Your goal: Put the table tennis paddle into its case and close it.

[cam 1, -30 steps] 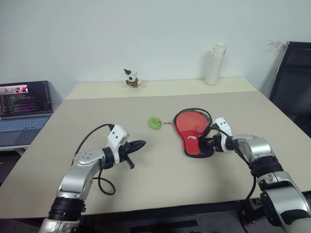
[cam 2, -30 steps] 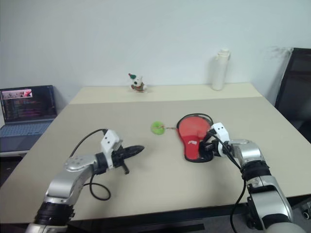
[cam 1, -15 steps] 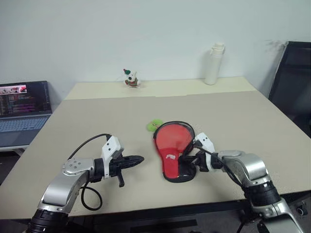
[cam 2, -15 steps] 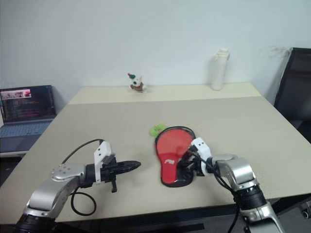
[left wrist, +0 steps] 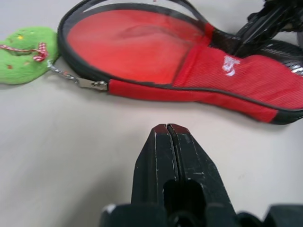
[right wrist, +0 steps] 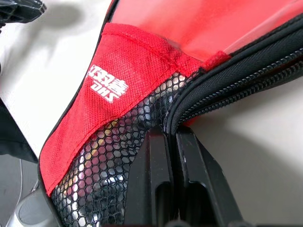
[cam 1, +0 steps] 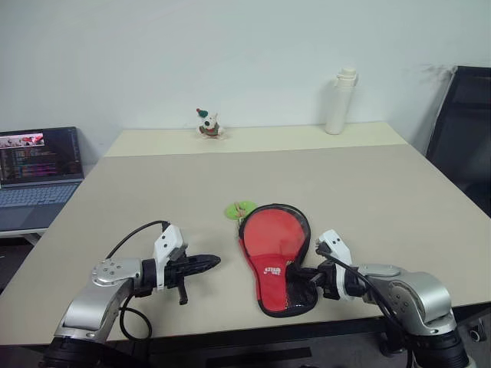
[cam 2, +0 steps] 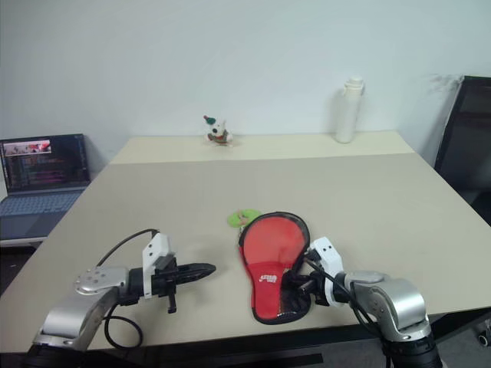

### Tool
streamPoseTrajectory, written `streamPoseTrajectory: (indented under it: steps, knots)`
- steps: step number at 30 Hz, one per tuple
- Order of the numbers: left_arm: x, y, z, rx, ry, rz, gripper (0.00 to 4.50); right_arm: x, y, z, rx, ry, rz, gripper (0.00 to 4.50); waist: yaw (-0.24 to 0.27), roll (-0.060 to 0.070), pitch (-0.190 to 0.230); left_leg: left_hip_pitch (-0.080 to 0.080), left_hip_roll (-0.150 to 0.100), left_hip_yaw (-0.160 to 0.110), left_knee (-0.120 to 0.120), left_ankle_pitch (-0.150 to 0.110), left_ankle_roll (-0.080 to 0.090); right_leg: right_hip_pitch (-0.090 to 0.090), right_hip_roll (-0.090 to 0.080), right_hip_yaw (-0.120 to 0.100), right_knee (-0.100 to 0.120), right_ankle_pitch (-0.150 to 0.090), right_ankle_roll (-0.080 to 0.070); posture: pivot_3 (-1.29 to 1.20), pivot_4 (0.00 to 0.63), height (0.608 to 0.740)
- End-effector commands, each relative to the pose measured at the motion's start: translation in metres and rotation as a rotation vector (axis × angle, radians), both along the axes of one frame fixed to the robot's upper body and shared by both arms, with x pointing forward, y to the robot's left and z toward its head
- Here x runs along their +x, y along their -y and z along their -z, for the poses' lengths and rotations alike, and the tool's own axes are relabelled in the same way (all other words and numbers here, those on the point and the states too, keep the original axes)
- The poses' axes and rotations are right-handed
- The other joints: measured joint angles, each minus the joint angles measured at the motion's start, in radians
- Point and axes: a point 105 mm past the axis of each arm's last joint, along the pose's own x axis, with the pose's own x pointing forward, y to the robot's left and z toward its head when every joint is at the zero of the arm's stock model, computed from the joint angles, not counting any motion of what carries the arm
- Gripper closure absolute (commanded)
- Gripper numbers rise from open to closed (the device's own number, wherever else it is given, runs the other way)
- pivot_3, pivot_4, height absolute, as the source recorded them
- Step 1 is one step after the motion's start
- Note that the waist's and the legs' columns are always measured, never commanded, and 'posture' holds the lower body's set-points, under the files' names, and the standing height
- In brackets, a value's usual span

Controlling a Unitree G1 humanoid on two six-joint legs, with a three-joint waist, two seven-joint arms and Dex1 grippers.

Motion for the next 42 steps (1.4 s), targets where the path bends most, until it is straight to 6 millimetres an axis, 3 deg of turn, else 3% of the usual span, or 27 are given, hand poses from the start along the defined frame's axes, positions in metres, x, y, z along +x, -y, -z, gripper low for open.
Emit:
streamPoseTrajectory:
  steps: [1, 9, 13, 16, 23, 28, 33, 38, 42]
  knots:
    - [0.001, -0.002, -0.001, -0.002, 0.033, 0.012, 4.5, -0.005, -0.004, -0.005, 0.032, -0.007, -0.008, 4.48, 0.0, 0.0, 0.0, 0.0, 0.0, 0.0, 0.0, 0.0, 0.0, 0.0, 0.0, 0.0, 0.0, 0.0, 0.0, 0.0, 0.15, 0.74]
    - [0.01, 0.001, -0.003, -0.011, 0.055, 0.006, 4.5, 0.002, -0.006, -0.002, 0.044, -0.021, 0.055, 4.48, 0.0, -0.001, -0.001, 0.0, 0.0, 0.0, 0.0, 0.0, 0.0, 0.0, 0.0, 0.0, 0.0, 0.0, 0.0, 0.0, 0.15, 0.74]
    - [0.015, 0.003, -0.01, -0.05, 0.056, -0.012, 4.5, 0.005, 0.008, 0.003, 0.016, -0.014, 0.134, 3.44, 0.0, -0.002, -0.002, 0.0, 0.0, 0.0, 0.0, 0.0, 0.0, 0.0, 0.0, 0.0, 0.0, 0.0, 0.0, 0.0, 0.15, 0.74]
    - [0.017, 0.003, -0.013, -0.064, 0.054, -0.026, 4.5, 0.001, 0.013, 0.003, 0.027, -0.024, 0.145, 2.38, 0.0, -0.005, -0.003, 0.0, 0.0, 0.0, 0.0, 0.0, 0.0, 0.0, 0.0, 0.0, 0.0, 0.0, 0.0, 0.0, 0.15, 0.74]
    - [0.021, 0.009, -0.025, -0.083, 0.068, -0.068, 4.5, -0.021, 0.02, -0.017, 0.115, 0.014, 0.113, 0.03, 0.017, -0.007, -0.004, 0.0, -0.001, 0.0, 0.001, 0.0, 0.0, 0.001, -0.002, 0.0, -0.001, 0.0, 0.001, 0.0, 0.15, 0.74]
    - [0.028, 0.017, -0.039, -0.1, 0.085, -0.091, 4.5, -0.018, 0.033, -0.065, 0.176, 0.225, 0.052, 0.03, 0.021, -0.007, -0.004, -0.001, -0.001, 0.0, 0.001, 0.0, 0.0, 0.001, -0.002, 0.0, -0.002, 0.001, 0.002, 0.0, 0.15, 0.74]
    - [0.033, 0.023, -0.047, -0.097, 0.095, -0.097, 4.5, 0.012, 0.013, -0.094, 0.176, 0.41, 0.008, 0.03, 0.009, -0.007, -0.004, 0.0, -0.001, 0.001, 0.0, 0.0, 0.0, 0.001, 0.001, 0.0, -0.002, 0.001, 0.002, 0.0, 0.15, 0.74]
    - [0.038, 0.027, -0.053, -0.096, 0.113, -0.112, 4.5, 0.042, -0.03, -0.083, 0.115, 0.486, -0.062, 0.03, 0.004, -0.007, -0.004, -0.001, -0.001, 0.0, 0.0, 0.0, 0.0, 0.0, 0.002, 0.0, -0.002, 0.001, 0.002, 0.0, 0.15, 0.74]
    - [0.039, 0.027, -0.055, -0.097, 0.127, -0.125, 4.5, 0.055, -0.044, -0.066, 0.052, 0.503, -0.08, 0.03, 0.006, -0.007, -0.004, -0.003, -0.001, 0.0, 0.0, 0.0, 0.0, -0.001, 0.0, 0.0, -0.002, 0.001, 0.002, 0.0, 0.15, 0.74]
